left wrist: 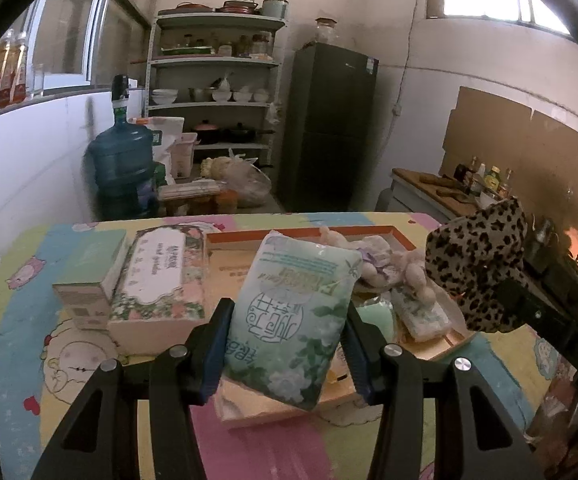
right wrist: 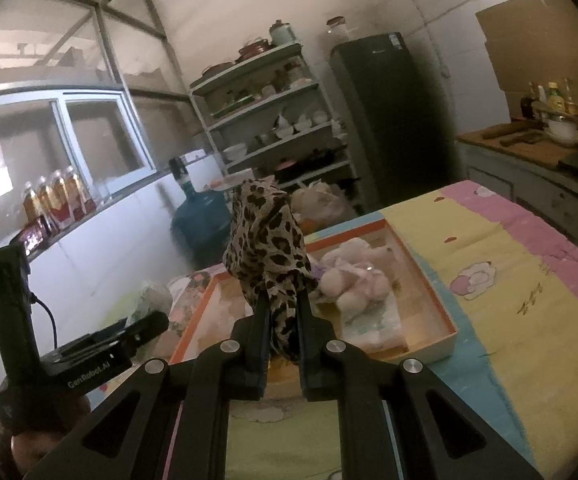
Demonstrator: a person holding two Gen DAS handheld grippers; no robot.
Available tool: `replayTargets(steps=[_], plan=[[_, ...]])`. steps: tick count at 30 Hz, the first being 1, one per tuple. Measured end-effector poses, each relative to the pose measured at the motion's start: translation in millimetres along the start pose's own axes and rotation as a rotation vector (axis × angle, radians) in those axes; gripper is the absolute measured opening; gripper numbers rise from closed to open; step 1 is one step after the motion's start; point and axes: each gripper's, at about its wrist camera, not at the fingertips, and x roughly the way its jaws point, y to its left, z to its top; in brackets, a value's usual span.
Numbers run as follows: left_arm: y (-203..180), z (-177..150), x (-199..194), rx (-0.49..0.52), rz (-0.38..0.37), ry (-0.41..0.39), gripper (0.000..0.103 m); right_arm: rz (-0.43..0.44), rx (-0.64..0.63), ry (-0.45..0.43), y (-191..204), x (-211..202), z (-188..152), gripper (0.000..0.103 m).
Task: Organize soft objects
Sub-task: 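Carry the tissue pack and scrunchie over the box lid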
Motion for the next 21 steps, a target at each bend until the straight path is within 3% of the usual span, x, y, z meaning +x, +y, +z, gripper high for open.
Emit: replayTargets(steps=[11, 21], plan=[[-14.6, 1.2, 26.1, -0.030, -0.016, 0.022, 0.052, 0.010, 0.042, -0.006, -29.1, 9.1, 6.8, 0.012], [-22.6, 4.0, 48.3, -0.047, -0.025, 0.034, 0.052, 0.042, 0.051, 0.053, -36.7, 37.0, 3.8, 0.013]])
